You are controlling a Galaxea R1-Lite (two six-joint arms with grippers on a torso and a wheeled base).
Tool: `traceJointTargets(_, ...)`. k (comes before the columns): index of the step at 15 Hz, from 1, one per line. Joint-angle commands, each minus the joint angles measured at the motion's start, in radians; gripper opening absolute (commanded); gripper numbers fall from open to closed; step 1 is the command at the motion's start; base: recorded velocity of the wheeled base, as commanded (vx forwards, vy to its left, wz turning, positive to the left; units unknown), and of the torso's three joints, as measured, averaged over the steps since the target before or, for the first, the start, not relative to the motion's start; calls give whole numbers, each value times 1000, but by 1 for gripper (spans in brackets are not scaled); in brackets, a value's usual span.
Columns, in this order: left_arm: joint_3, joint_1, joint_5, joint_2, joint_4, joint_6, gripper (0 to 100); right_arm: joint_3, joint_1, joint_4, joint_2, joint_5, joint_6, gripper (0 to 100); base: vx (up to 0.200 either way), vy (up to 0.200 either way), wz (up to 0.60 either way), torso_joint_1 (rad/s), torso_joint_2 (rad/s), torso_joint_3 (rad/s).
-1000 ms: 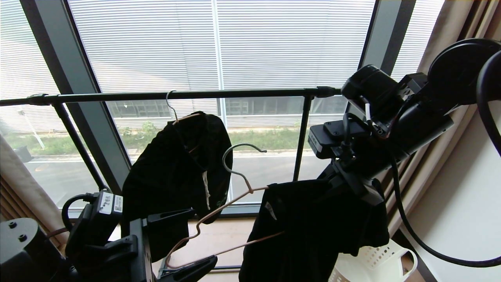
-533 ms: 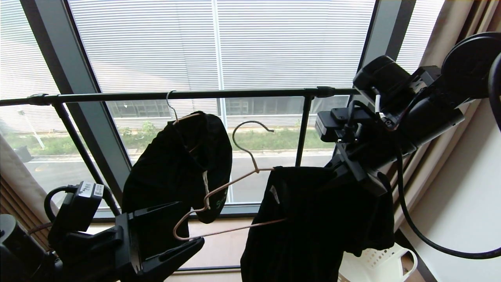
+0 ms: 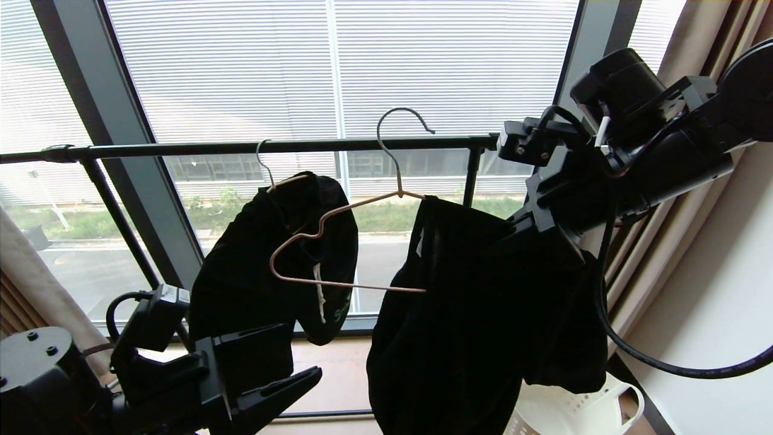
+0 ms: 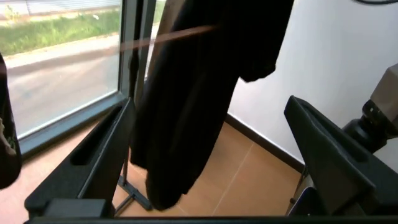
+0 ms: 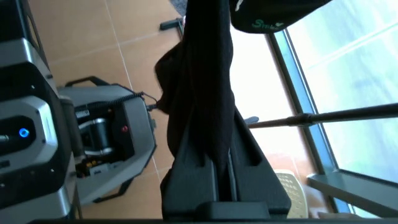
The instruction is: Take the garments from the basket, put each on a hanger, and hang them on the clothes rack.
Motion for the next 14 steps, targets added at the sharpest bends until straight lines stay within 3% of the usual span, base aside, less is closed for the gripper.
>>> traceJointTargets(1,-24,-4,3,118,-1,2,100,32,5,-2,-38,18,0,0,0,0,0,0,0,0)
traceJointTargets(5,-63,-44,14,181,-1,1,100,37,44,-1,-41,17,3,0,0,0,0,0,0,0)
traceJointTargets(9,-113,-106,112,205,-1,-4,100,65,93,-2,-47,18,6,0,0,0,0,0,0,0)
traceJointTargets(14,-118,-153,117,208,-1,1,100,71,120,-1,-50,18,8,0,0,0,0,0,0,0)
